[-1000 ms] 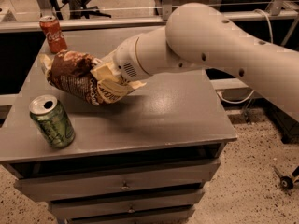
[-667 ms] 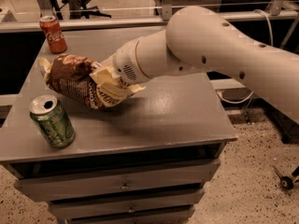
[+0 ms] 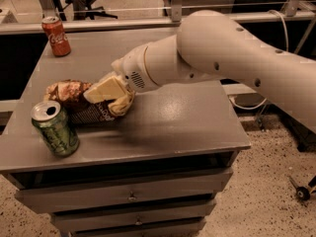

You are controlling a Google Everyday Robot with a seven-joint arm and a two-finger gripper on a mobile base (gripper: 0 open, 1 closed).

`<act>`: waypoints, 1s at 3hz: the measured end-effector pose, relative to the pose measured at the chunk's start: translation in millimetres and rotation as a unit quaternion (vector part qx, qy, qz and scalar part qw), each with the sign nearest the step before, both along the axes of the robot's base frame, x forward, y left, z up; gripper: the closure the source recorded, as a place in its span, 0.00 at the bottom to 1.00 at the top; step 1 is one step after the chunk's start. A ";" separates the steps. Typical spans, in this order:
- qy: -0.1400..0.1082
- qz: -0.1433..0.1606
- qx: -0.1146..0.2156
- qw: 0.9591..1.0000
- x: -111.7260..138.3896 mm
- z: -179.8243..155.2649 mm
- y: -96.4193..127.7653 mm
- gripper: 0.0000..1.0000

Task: Move brown chip bag near green can

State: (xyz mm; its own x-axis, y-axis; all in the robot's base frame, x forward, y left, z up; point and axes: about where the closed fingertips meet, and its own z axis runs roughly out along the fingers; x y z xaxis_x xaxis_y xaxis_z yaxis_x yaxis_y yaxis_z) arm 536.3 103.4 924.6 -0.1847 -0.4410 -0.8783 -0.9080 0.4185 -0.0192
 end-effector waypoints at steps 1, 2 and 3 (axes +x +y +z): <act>0.001 0.000 0.000 1.000 -0.5 -0.5 -0.2 0.00; -0.002 0.000 -0.001 1.000 0.5 0.5 -2.2 0.00; -0.030 0.003 -0.014 0.999 21.4 16.9 -26.7 0.00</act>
Offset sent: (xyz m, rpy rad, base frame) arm 0.0071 -0.0129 0.0008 -0.0093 -0.0169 -0.0071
